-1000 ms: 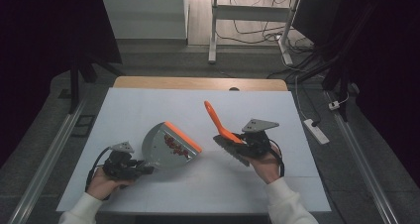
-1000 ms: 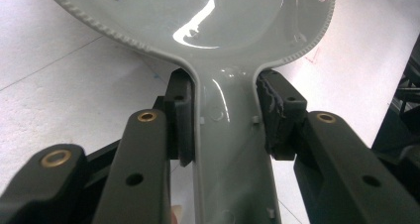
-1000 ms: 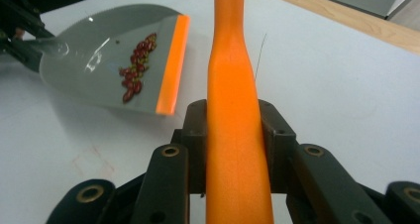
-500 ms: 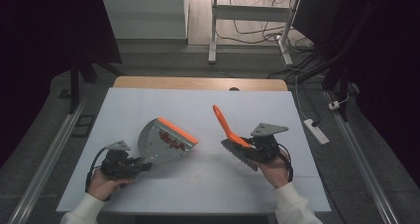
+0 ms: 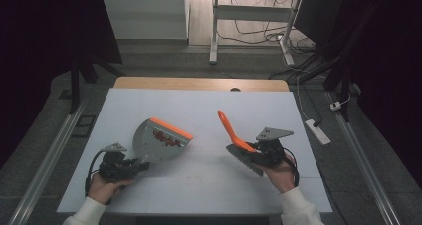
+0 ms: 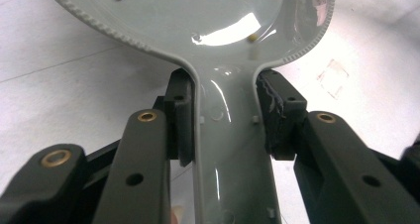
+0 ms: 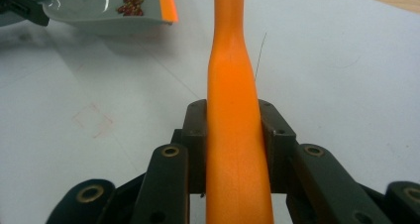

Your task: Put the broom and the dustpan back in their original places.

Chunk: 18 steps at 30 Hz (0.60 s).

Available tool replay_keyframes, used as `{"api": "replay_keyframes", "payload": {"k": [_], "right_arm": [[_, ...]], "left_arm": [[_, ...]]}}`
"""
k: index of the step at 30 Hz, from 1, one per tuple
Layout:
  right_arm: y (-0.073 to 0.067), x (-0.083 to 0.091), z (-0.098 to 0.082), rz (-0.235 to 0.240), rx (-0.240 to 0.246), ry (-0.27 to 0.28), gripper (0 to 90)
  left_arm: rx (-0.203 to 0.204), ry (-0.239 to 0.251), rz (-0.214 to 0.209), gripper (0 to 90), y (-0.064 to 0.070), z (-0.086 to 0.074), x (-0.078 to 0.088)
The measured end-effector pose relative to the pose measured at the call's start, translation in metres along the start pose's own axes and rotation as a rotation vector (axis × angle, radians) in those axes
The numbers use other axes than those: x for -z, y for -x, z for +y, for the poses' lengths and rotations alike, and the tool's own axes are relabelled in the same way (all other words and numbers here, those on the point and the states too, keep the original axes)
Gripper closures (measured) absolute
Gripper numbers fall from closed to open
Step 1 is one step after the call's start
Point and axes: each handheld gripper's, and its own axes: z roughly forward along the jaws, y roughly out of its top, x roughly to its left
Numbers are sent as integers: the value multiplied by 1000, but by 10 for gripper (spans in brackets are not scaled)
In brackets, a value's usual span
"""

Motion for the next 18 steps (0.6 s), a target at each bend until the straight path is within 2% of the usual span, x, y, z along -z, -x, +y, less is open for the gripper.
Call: {"api": "replay_keyframes", "payload": {"k": [11,18], "right_arm": [[1,1,-6,21,-5,-16,693],[0,7,-9,31,-14,-18,693]], "left_arm": [[99,37,53,613,-1,-7,3],[125,47,103,613,4,-10,4]]}}
